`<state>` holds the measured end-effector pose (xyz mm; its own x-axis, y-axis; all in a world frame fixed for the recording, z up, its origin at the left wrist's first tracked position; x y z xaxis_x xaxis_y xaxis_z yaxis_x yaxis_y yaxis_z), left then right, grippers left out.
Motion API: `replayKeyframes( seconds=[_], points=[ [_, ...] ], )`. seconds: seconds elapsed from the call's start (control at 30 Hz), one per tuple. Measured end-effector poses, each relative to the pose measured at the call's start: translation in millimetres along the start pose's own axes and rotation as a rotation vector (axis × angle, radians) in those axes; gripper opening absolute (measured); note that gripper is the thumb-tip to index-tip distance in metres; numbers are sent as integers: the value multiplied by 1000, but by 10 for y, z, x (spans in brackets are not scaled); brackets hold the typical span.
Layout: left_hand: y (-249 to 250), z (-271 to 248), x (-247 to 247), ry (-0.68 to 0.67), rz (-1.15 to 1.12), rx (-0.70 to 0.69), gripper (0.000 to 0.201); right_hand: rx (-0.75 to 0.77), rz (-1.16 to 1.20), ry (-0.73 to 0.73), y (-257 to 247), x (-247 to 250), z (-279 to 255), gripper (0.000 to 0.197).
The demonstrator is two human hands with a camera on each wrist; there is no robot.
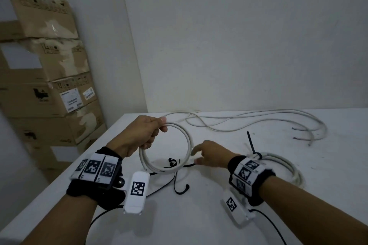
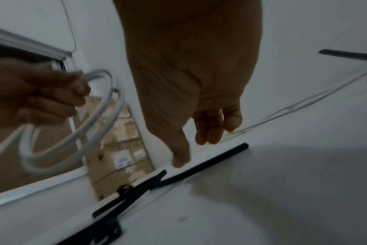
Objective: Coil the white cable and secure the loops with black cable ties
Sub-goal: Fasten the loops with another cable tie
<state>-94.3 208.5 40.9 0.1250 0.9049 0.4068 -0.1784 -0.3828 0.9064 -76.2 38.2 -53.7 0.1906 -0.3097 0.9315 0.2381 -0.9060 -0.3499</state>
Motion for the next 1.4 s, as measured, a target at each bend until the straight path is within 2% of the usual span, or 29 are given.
replayKeyframes(
  seconds=[0.13, 0.3, 0.47, 0.57, 0.67, 0.83, 0.97, 1.07, 1.13, 1.23, 1.4],
  points=[
    [-2, -16, 22, 17, -17, -2, 36, -22, -190, -10, -2, -87, 4, 26],
    [73, -2, 1, 35, -45, -14, 35, -36, -100, -127, 106, -196, -25, 46],
    [165, 18, -65, 50, -62, -22, 34, -11, -319, -136, 59, -226, -41, 29],
    [175, 31, -90, 82, -65, -16, 34, -61, -336, -135, 120, -97, -124, 23],
    [181, 60, -124, 129, -51, -14, 36, -134, -67, -23, 283, 329, -247, 20],
    [298, 143, -263, 164, -69, -46, 38, -156, 703, 248, 635, 920, -588, 17],
    [400, 213, -436, 180, -84, -62, 41, -144, 1202, 372, 812, 1039, -843, 20],
    [433, 267, -570, 187, -114, -53, 42, -188, 1594, 361, 923, 961, -968, 18],
    [447, 297, -644, 190, -137, -42, 42, -198, 1698, 290, 888, 893, -1064, 19],
    [478, 342, -733, 189, -155, -39, 41, -239, 1647, 182, 779, 760, -1175, 16],
    [565, 343, -888, 176, -179, -56, 38, -296, 1593, 109, 717, 557, -1195, 18]
  ],
)
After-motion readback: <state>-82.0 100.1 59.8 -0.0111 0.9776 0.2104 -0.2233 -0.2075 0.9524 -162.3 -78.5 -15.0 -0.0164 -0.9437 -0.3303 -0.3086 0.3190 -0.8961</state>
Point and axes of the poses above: each hand's wrist, its own z-axis towards the middle knuckle, its own x-axis out of the back of the hand, y = z × x, the point moved 9 cm from there along z, towards the middle knuckle, and after that the axes turned 6 degrees about -x, right-handed, at the moved point
